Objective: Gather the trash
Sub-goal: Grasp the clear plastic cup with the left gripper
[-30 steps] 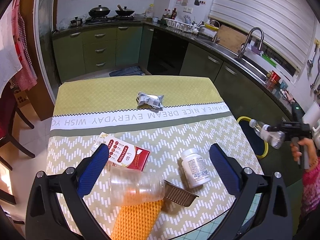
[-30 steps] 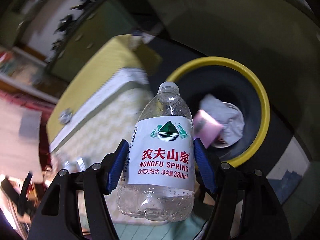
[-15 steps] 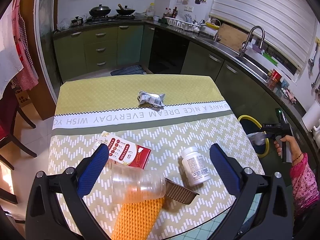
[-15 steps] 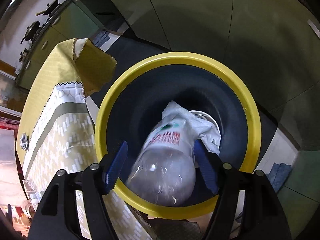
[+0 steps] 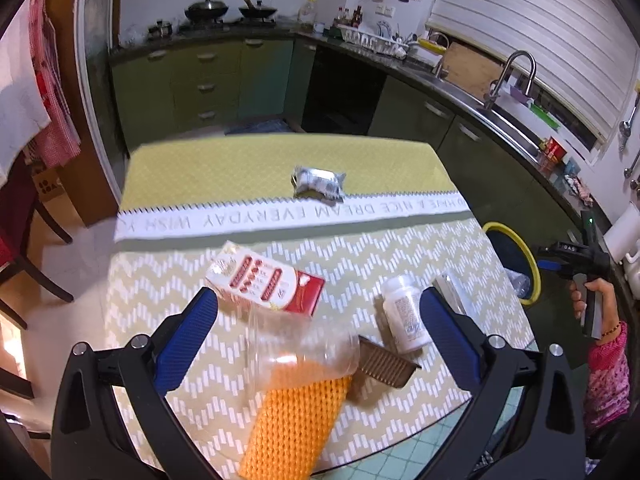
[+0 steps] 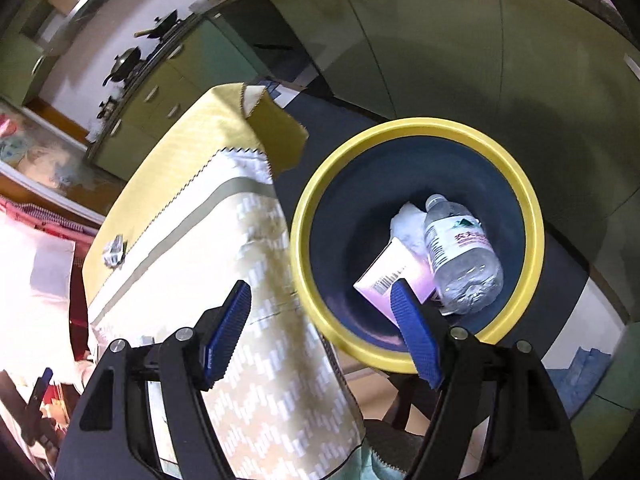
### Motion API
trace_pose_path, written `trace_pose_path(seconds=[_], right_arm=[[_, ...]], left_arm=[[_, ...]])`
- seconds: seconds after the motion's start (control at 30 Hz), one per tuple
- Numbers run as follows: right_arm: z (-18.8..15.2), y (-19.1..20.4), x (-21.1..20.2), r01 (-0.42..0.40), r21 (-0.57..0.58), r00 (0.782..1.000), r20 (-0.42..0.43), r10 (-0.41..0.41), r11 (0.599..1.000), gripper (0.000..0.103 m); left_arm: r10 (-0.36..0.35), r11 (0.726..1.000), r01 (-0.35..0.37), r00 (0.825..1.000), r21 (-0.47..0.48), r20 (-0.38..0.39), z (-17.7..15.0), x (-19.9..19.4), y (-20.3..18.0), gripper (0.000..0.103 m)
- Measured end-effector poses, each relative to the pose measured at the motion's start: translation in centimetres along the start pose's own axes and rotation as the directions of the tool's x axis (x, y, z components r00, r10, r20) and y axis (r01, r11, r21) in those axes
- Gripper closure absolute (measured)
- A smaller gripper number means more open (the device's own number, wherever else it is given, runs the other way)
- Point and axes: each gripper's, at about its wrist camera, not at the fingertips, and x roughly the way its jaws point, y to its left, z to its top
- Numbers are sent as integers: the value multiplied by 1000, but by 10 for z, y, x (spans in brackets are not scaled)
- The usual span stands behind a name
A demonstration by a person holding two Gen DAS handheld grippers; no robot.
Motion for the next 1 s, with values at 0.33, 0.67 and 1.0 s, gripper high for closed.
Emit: trace_pose_path(seconds=[0.33, 0.67, 1.0], right_arm=[[-16, 24, 13, -27, -59, 999, -43, 24, 998, 31], [-19, 38, 29, -37, -87, 996, -80, 30, 996, 31], [-19, 43, 37, -39, -100, 995, -96, 30, 994, 31]], left_arm=[[46, 997, -40, 995, 67, -88, -32, 31, 2, 7], [161, 973, -144, 983, 183, -84, -49, 51, -14, 7], [248, 947, -227, 967, 227, -66, -48, 61, -11, 6]])
